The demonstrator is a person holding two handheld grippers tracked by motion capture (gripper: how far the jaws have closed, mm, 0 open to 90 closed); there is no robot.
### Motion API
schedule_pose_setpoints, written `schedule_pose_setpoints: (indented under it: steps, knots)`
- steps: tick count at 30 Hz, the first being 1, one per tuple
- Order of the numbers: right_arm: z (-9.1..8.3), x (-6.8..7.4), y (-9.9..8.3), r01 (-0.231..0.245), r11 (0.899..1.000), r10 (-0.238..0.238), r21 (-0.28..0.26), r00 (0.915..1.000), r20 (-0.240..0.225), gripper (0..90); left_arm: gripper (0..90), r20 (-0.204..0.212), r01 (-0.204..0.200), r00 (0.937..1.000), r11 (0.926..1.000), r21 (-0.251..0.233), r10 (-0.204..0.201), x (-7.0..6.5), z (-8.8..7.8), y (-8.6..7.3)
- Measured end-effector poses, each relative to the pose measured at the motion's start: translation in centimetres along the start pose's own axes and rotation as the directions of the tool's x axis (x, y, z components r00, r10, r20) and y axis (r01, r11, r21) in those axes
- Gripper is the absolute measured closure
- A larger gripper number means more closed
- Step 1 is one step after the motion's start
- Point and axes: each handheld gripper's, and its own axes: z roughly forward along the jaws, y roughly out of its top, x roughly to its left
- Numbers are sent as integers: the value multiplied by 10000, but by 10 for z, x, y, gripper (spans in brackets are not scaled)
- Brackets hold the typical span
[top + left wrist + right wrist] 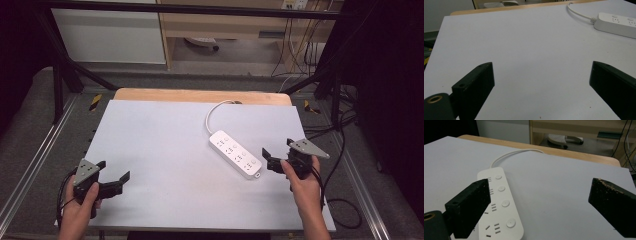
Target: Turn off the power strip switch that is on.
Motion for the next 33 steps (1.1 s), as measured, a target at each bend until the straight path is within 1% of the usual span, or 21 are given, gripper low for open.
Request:
schedule_pose_setpoints:
  steps: [8, 11, 16, 19, 21, 24, 26, 29, 31, 32, 33]
  knots:
    - [-17, -12, -19, -47, 10000, 46, 38, 9999, 160, 44, 58, -13, 31, 10000, 10000, -10, -31, 0, 0, 0]
    - [-24, -16, -26, -181, 9998, 179, 121, 9996, 208, 47, 58, -11, 28, 10000, 10000, -7, -28, 0, 0, 0]
    - [-30, -21, -37, -231, 9995, 221, 211, 9987, 458, 51, 58, -15, 3, 10000, 10000, -14, -3, 0, 0, 0]
    - [-30, -22, -44, -281, 9989, 264, 374, 9986, 454, 52, 58, -11, 0, 10000, 10000, -2, 0, 0, 0, 0]
    - [-30, -22, -49, -326, 9979, 302, 561, 9986, 436, 51, 58, -14, 8, 10000, 10000, -3, -8, 0, 0, 0]
    - [-27, -24, -54, -308, 9948, 241, 971, 9973, 688, 58, 58, -13, 33, 10000, 10000, -3, -33, 0, 0, 0]
    - [-25, -24, -58, -401, 9924, 323, 1163, 9972, 678, 58, 58, -13, 45, 10000, 10000, -21, -45, 0, -1, 0]
    - [-21, -23, -63, -352, 9881, 267, 1497, 9979, 586, 56, 58, 6, 49, 10000, 10000, -32, -49, 0, 0, 0]
    - [-17, -23, -66, -331, 9850, 231, 1693, 9979, 603, 56, 58, 27, 15, 10000, 10000, -6, -15, -1, 0, 0]
    - [-14, -22, -67, -419, 9812, 300, 1885, 9974, 655, 56, 58, 39, -15, 10000, 10000, 12, 15, -1, 0, 0]
    - [-9, -22, -70, -429, 9741, 266, 2222, 9968, 758, 56, 58, 41, -18, 10000, 10000, 22, 18, -1, 0, 0]
